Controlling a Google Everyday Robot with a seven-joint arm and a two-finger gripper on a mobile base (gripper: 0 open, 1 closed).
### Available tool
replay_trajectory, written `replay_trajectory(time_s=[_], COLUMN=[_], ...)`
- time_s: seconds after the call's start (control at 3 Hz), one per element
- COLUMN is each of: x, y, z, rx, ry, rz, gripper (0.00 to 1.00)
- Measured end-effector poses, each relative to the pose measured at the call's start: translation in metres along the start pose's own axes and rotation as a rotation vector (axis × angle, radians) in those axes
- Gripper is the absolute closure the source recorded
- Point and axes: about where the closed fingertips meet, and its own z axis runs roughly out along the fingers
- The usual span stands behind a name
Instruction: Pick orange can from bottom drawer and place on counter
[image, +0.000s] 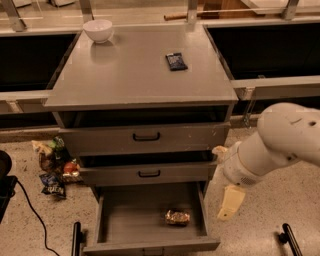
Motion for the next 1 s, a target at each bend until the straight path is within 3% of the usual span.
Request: replay_trajectory(time_s=[0.67,1.0], x=[0.053,0.071], y=[-0.008,-0.009], z=[0.094,0.146], rx=[0.029,-0.011], ry=[-0.179,-0.232], rz=[0.013,0.035], gripper=[0.00,0.00])
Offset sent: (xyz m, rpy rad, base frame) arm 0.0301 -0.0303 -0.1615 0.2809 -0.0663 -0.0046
